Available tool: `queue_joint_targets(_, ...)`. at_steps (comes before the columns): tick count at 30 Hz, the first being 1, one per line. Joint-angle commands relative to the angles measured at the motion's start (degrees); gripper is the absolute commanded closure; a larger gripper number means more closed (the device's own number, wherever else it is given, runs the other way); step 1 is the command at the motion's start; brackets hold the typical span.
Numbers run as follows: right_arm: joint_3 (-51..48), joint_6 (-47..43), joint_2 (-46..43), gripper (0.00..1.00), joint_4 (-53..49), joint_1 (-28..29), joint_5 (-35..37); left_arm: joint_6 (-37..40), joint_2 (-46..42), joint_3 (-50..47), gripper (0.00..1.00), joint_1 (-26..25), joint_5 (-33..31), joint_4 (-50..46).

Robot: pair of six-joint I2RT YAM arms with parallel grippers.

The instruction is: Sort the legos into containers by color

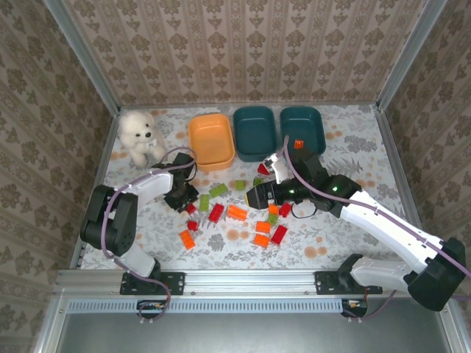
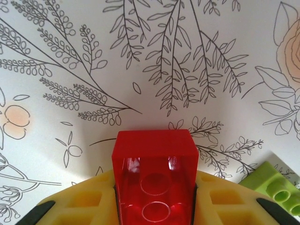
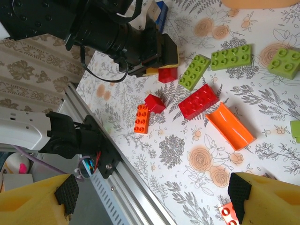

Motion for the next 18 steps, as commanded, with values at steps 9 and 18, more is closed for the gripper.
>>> queue_joint_targets(9, 5.22, 2.22, -2.36, 0.14, -1.15, -2.51, 9.29, 14.83, -1.88, 24.51, 0.73, -2.17, -7.87, -12.35)
queue_joint_targets(18, 6.91, 5.67, -0.55, 0.14, -0.42, -5.28, 12.76, 24.24, 21.14, 49.14, 0.72, -0.97, -2.87, -8.31)
